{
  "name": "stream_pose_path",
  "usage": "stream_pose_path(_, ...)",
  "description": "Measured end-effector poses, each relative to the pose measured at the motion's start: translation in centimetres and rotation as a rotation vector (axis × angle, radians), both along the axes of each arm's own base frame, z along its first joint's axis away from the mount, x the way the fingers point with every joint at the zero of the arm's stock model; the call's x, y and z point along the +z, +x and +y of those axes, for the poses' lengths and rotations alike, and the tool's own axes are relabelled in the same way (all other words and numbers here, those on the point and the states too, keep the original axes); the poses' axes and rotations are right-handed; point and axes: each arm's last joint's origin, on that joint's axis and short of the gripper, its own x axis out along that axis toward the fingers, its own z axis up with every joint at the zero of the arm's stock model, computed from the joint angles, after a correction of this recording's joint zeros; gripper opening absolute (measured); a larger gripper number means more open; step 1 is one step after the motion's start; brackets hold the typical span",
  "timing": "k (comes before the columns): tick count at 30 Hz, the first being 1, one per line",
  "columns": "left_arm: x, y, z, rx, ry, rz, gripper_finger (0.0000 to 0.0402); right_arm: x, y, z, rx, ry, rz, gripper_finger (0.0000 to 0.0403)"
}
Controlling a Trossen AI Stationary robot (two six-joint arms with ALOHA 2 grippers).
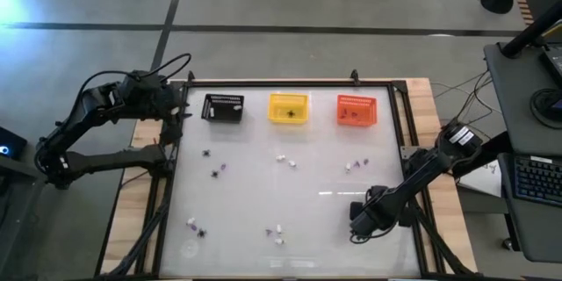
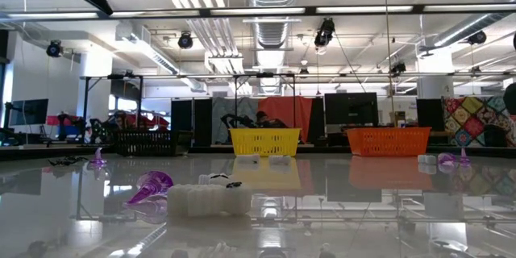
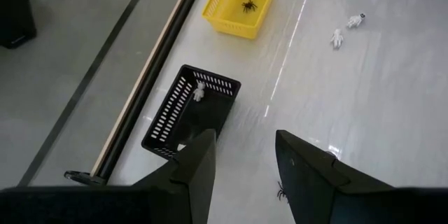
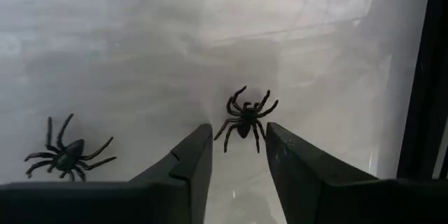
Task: Sort Halloween decoration
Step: Put the black spider toy into the orange basket
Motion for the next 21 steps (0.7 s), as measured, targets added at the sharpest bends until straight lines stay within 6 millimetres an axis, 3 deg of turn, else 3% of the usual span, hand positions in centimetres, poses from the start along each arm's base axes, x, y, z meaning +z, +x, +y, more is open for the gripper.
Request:
stream_pose_path(12,0.00,0.00,0.00,0.000,0.000,0.000,0.0132,-1.03,-1.00,-0.32,0.032,0.009,0.034,0.0015)
stream_pose_path(21,0.01,-0.03,-0.02,0.000,0.001,-0.002,0.0132,-0.31,-0.68,0.02,0.042,0.037,0.024,0.0009)
